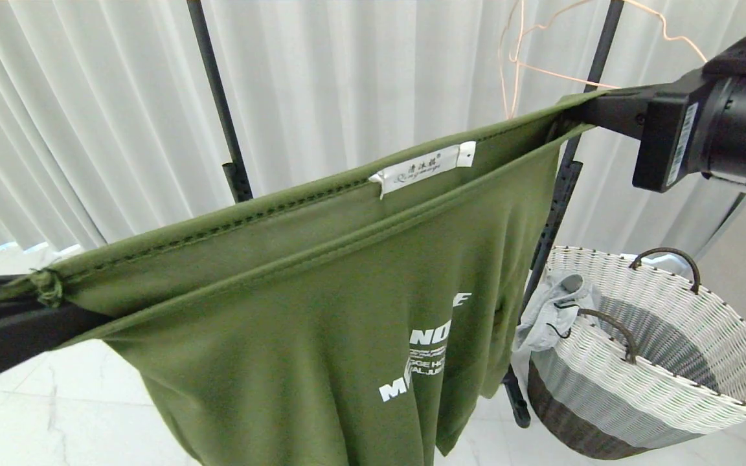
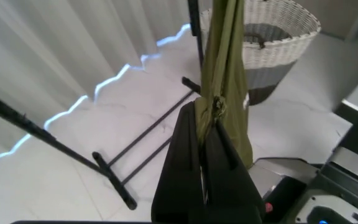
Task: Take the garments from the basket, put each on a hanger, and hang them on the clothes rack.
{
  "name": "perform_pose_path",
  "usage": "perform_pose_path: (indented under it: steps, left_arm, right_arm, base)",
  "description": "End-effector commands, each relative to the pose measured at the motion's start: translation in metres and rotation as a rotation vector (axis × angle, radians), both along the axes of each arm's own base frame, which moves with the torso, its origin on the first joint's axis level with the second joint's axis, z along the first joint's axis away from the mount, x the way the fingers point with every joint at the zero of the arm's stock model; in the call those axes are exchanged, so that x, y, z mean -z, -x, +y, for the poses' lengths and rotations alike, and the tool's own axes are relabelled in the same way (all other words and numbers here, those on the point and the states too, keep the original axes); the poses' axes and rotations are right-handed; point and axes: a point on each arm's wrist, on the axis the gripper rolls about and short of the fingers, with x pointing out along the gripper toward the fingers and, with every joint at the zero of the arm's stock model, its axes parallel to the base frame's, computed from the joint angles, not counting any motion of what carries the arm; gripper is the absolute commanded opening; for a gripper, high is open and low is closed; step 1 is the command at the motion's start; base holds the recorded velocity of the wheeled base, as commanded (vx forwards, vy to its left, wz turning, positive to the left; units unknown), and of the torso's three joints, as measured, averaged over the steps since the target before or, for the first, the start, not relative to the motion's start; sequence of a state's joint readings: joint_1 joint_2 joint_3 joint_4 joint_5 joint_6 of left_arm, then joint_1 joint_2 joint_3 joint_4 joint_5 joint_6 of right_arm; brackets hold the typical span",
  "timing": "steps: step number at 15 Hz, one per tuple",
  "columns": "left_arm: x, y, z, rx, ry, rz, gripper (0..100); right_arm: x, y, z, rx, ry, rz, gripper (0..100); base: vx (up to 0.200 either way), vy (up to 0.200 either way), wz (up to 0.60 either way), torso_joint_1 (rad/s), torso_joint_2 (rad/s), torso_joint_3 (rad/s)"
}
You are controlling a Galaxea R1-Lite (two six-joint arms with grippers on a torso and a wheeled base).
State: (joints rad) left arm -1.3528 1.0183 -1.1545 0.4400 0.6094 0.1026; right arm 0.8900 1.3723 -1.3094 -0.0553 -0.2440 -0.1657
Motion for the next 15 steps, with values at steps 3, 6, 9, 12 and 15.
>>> perform_pose_path:
  steps: [3,6,9,12,15]
  left_arm:
    - [-0.005,-0.005,0.005,-0.106,0.016,-0.027,0]
    - [-0.019,-0.034,-0.013,-0.297,0.109,-0.056,0]
    - [-0.015,-0.056,-0.04,-0.345,0.133,-0.061,0]
    - [-0.011,-0.062,-0.049,-0.345,0.108,-0.052,0]
    - [-0.012,-0.063,-0.046,-0.331,0.115,-0.046,0]
  right_arm:
    - [-0.012,0.018,-0.025,0.049,0.017,0.002,0]
    - [-0.035,0.044,-0.058,0.075,0.046,0.025,0]
    - [-0.007,0.06,-0.077,0.077,0.098,0.102,0]
    - [0.017,0.062,-0.08,0.08,0.091,0.117,0]
    - [0.017,0.06,-0.077,0.083,0.064,0.108,0]
  base:
    - [0.0,0.0,0.0,0.0,0.0,0.0]
    - [0.0,0.0,0.0,0.0,0.0,0.0]
    - [0.0,0.0,0.0,0.0,0.0,0.0]
    - [0.0,0.0,0.0,0.0,0.0,0.0]
    - [0.0,0.0,0.0,0.0,0.0,0.0]
